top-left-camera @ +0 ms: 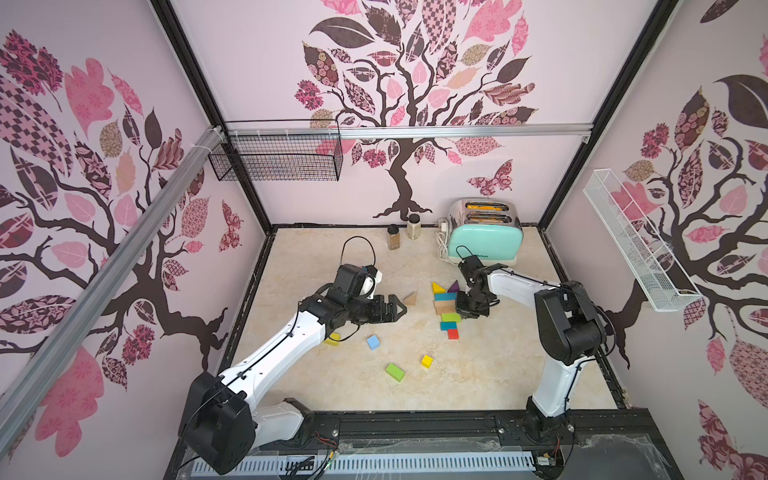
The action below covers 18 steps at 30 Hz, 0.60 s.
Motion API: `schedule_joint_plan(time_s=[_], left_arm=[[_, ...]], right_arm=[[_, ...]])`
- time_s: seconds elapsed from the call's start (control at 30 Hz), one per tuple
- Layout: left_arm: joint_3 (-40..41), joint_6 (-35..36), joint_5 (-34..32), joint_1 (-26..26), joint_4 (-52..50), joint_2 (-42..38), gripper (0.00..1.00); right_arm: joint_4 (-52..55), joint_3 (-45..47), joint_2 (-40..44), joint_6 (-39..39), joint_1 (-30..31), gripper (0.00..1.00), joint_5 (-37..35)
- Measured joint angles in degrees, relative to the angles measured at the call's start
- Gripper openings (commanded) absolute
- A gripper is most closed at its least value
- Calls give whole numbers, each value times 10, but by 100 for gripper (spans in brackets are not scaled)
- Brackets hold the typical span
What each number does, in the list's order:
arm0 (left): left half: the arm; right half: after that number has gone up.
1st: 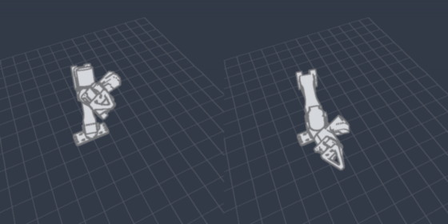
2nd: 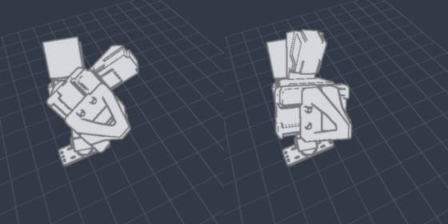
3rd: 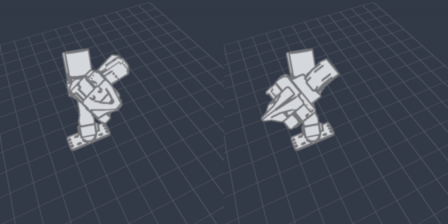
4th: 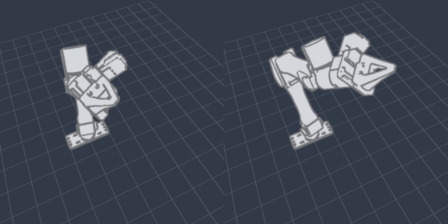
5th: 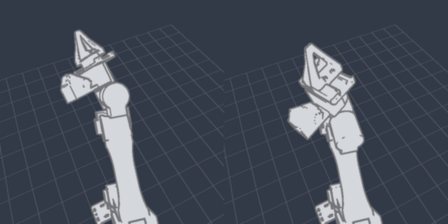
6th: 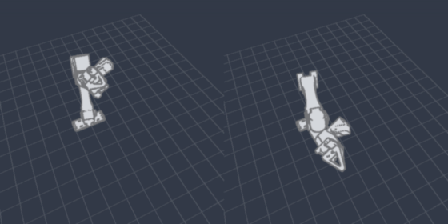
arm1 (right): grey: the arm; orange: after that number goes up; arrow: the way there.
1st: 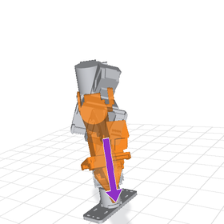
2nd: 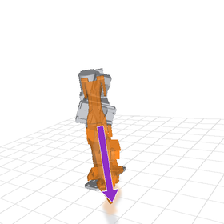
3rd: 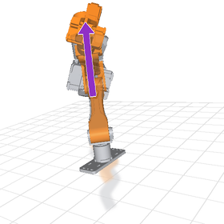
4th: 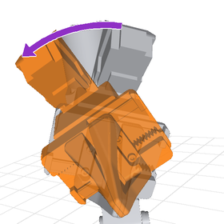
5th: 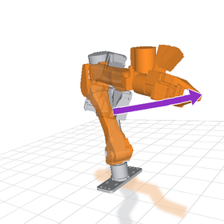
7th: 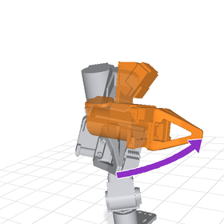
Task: Assemble a carrot with building blocks
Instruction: Adjust the building block at the center of the board.
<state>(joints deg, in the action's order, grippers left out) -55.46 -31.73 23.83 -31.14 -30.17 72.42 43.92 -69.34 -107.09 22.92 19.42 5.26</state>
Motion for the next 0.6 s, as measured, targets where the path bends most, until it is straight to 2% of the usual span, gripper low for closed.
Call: schedule_joint_plan(time_s=[0.6], left_arm=[[-5,0,0,0,5,14,98]], right_arm=[[-7,-2,-2,0,10,12,16]])
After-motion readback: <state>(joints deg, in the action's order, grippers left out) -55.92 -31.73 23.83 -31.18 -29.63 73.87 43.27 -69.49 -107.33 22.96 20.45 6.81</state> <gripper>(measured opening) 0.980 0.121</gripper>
